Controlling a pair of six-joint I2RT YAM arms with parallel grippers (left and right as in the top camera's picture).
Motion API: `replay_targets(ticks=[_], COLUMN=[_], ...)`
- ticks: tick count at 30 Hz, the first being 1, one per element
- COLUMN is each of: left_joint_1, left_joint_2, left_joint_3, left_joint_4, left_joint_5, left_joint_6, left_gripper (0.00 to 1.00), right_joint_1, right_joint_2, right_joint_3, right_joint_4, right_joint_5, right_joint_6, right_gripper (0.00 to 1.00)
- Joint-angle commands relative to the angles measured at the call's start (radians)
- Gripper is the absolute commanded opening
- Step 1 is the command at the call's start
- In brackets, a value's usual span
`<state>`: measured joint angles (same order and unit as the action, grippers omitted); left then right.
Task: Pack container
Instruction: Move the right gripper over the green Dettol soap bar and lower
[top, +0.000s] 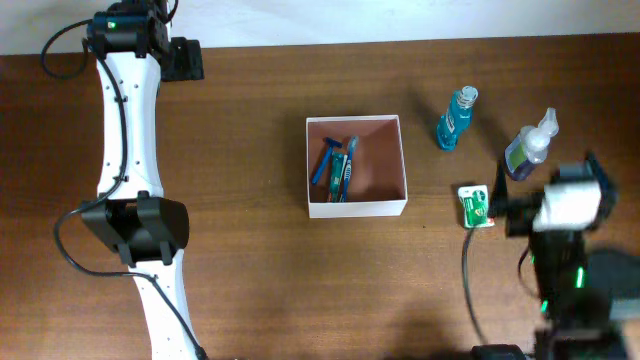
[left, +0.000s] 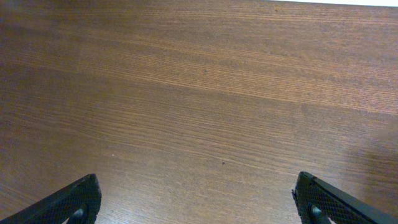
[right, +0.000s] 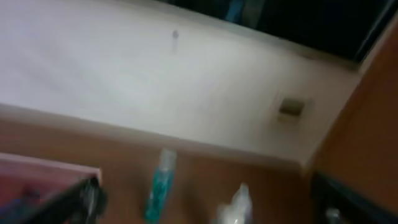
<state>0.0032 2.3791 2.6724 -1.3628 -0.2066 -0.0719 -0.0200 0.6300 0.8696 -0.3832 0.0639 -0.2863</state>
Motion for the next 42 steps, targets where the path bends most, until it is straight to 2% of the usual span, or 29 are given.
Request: replay_targets(ticks=[1,5,8,16,23,27,31,42], left_joint_1=[0.005,0.005,0.005,0.004,0.005,0.005,0.005,0.004], left_joint_2=[-0.004,-0.004,-0.004,-0.004,-0.004,-0.004,-0.004,-0.004], left_joint_3=[0.012,0.012,0.012,0.012,0.012,0.012,0.012,0.012], left_joint_4=[-0.001,0.0,-0.001,-0.001,-0.001,-0.001,-0.001,-0.001], left_joint_5=[0.008,0.008,0.008,0.008,0.008,0.008,0.008,0.008], left_joint_6=[0.005,0.005,0.005,0.005,0.005,0.005,0.005,0.005], left_gripper=[0.99,0.99,0.99,1.0,0.99,0.99,1.0,0.99], right_joint_1=[-0.008,-0.007,-0.007,-0.028,-0.026,-0.027,-0.027,-0.084], right_joint_2=[0.211,0.431,0.562,0.816,1.008,1.092,1.168,1.249], right_joint_3=[0.213,0.449,0.556,0.578,0.578,0.578,0.578,0.575], right_joint_4=[-0.19,-0.449,-0.562,-0.732,-0.793,-0.795,-0.799,-0.789], right_joint_5=[0.042,0.0,-0.011,-0.01,-0.011,-0.013,-0.069,-0.071], right_joint_6=[-0.073,-0.072,-0.045,-0.012,-0.01,0.067,0.067,0.086], right_gripper=[0.98,0.98,0.98,0.98,0.98,0.98,0.98,0.98])
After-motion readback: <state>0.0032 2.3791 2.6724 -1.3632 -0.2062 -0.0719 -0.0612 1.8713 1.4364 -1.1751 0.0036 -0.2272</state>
